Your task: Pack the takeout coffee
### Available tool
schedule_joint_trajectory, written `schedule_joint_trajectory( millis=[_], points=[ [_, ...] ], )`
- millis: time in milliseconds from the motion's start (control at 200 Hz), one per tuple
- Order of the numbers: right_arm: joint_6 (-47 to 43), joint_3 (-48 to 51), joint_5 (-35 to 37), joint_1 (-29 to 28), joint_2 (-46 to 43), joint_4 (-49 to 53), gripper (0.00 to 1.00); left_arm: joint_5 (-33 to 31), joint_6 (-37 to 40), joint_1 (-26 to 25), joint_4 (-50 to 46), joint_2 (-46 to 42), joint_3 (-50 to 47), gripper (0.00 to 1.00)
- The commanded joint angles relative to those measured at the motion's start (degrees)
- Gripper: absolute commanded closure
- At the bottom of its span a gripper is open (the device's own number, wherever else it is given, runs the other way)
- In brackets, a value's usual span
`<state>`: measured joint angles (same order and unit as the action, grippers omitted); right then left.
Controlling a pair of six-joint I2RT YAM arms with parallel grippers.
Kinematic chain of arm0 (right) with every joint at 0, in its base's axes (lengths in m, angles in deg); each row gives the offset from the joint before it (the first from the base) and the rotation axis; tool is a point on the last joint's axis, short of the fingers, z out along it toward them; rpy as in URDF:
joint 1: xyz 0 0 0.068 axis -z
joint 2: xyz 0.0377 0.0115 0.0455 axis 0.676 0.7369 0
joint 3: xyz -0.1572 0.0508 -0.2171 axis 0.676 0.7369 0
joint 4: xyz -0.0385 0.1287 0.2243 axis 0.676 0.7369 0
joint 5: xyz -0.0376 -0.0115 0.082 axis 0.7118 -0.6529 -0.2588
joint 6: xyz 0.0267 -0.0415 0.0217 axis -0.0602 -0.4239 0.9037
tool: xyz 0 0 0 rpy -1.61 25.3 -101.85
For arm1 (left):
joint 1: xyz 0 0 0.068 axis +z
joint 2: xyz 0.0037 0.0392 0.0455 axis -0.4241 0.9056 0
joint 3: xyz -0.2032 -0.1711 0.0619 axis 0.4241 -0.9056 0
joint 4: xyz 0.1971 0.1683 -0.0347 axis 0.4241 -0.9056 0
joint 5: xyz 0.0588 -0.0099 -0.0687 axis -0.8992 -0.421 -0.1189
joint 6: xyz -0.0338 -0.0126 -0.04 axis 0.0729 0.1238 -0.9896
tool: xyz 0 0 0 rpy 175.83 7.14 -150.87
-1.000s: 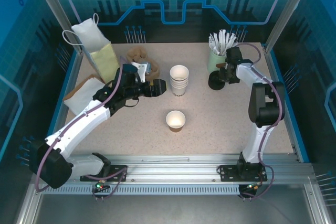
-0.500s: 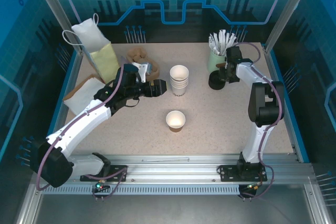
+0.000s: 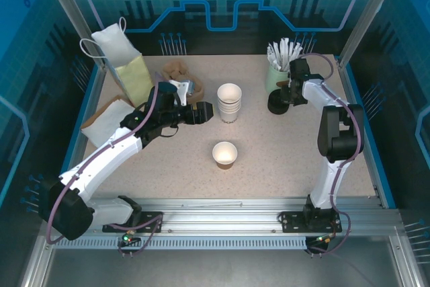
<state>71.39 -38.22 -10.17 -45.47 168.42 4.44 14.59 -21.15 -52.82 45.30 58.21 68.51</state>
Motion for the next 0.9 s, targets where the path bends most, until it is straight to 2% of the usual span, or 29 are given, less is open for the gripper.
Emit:
schedule_joint_trajectory(
  millis=[0,490,895],
  points=[
    [-0.9,-2.0,0.8,0.3,0.8,1.5,0.78,0.0,0.3,-0.5,-0.5,0.3,1.2,0.18],
    [-1.8,-2.5,1.2,-0.2,0.2,2.8,0.85,-0.2,0.4,-0.6,-0.6,0.3,0.9,0.18],
    [-1.7,-0.3,-1.4,-0.5,-8.0,4.0,0.85,-3.1,0.2,-0.5,-0.4,-0.5,0.8,0.18]
  ],
)
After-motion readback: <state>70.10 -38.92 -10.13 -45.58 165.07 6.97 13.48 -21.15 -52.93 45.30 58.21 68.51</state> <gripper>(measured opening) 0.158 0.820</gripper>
